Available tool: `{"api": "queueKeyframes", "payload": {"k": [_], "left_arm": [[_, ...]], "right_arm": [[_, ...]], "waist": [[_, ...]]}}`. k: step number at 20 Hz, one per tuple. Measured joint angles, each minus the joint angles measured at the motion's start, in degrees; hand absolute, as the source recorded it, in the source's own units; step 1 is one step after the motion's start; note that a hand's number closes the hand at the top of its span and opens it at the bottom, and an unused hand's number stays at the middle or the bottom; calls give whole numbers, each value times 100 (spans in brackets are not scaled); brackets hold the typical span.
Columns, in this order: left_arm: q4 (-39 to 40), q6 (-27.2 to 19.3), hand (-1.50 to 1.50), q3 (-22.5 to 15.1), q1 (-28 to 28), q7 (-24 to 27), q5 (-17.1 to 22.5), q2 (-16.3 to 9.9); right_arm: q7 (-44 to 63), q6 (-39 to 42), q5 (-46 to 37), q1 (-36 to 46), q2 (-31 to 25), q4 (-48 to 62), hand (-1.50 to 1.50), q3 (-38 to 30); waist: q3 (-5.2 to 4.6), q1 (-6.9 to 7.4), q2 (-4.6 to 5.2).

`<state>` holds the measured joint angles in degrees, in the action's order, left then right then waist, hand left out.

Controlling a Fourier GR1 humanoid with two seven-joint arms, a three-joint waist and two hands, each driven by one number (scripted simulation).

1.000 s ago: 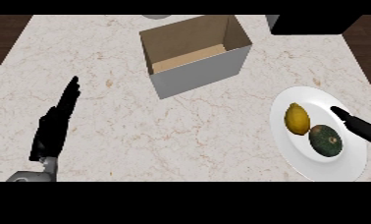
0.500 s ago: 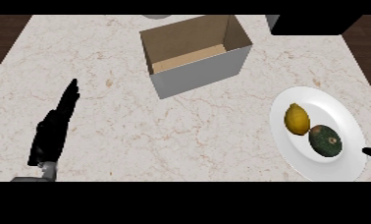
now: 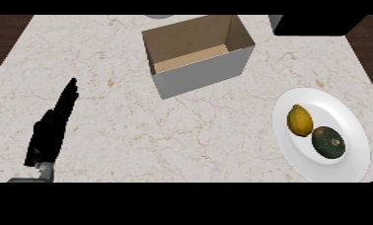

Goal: Pick the squash from the plate and place it in the cardboard box

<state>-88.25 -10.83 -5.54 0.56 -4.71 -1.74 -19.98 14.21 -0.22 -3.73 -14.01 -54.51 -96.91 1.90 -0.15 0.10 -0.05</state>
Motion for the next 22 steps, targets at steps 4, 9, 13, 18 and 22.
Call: {"api": "queueKeyframes", "payload": {"k": [4, 9, 13, 18, 22], "left_arm": [[-55, 36, 0, 66, 7, -79, -36, 63], [-137, 163, 0, 164, 61, -62, -89, 111], [-203, 196, 0, 222, 98, -108, -219, 207], [-5, 306, 0, 365, 67, 54, -303, 339], [-55, 302, 0, 367, 119, 56, -470, 513]], "right_arm": [[816, 178, -334, 148, 251, -348, -150, 290], [1507, 303, -832, 444, 714, -401, -150, 475], [1627, 433, -1238, 511, 1071, -208, -150, 488], [1654, 698, -1638, 642, 1455, 84, -150, 412], [1661, 935, -1868, 649, 1697, 65, -150, 221]], "waist": [[8, 0, 2], [12, 5, 2], [15, -3, 2], [14, -7, 3], [15, -12, 2]]}}
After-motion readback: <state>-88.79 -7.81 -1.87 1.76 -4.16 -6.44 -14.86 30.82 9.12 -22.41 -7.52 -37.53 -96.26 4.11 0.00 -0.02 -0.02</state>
